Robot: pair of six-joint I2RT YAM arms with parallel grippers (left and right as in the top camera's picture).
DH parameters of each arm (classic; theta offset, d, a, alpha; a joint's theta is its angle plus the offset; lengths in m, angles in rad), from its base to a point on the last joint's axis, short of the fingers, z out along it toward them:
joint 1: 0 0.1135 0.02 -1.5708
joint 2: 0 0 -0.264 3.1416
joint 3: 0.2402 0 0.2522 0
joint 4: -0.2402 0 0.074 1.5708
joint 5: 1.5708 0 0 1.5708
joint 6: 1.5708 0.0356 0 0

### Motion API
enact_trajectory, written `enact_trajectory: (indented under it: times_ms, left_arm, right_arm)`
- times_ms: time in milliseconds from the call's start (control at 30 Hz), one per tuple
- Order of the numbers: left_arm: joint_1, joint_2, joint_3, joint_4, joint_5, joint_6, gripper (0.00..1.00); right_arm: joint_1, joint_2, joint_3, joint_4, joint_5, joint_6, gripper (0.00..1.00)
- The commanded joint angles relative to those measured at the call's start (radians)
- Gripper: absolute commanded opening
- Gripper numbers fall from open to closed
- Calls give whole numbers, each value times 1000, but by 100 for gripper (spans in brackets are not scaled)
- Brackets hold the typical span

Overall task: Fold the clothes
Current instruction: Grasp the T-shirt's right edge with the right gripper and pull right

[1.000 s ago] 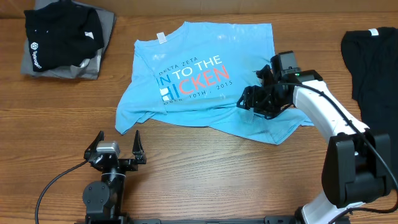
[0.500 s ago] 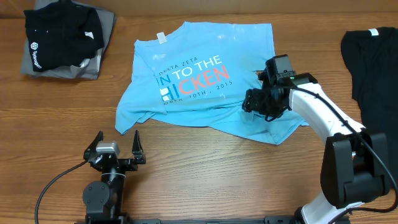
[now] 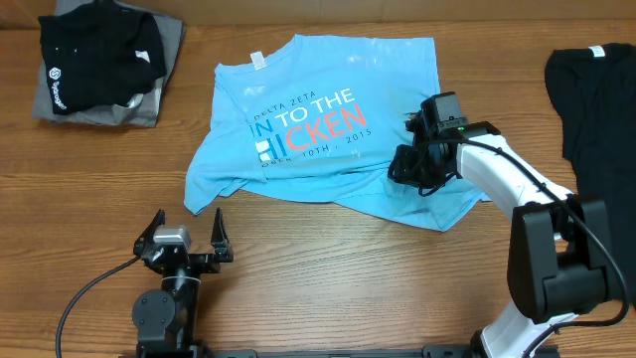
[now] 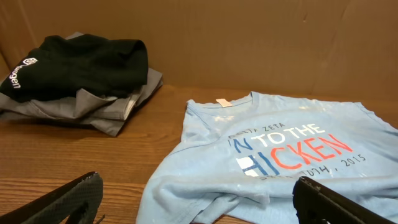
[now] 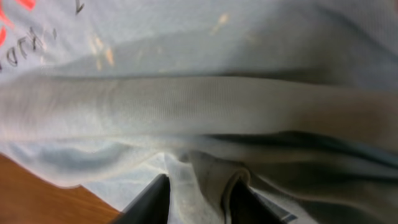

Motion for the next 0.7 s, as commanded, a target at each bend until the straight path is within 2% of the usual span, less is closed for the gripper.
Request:
enact_trajectory:
  times_ms: [0, 33, 67, 233, 400, 533, 667]
  left_arm:
    - [-4, -8, -3, -1, -13, 30, 100]
    - [-4, -8, -3, 0, -13, 30, 100]
    - [-4, -8, -3, 0, -13, 30, 100]
    - [-4, -8, -3, 1, -13, 30, 100]
    - [-4, -8, -3, 1, -9, 13, 100]
    - [-4, -8, -3, 17, 10, -27, 100]
    - [-4, -8, -3, 37, 17, -46, 100]
  right_arm:
    - [1, 3, -6, 11, 1, 23, 13]
    - [1, 3, -6, 15, 10, 38, 5]
    - [1, 3, -5, 19, 26, 56, 4]
    - [-27, -3, 42, 2, 66, 90, 4]
    - [-89, -48, 135, -101, 70, 122, 4]
    - [-153, -134, 199, -217, 124, 133, 4]
    - [-220, -249, 207, -265, 148, 137, 4]
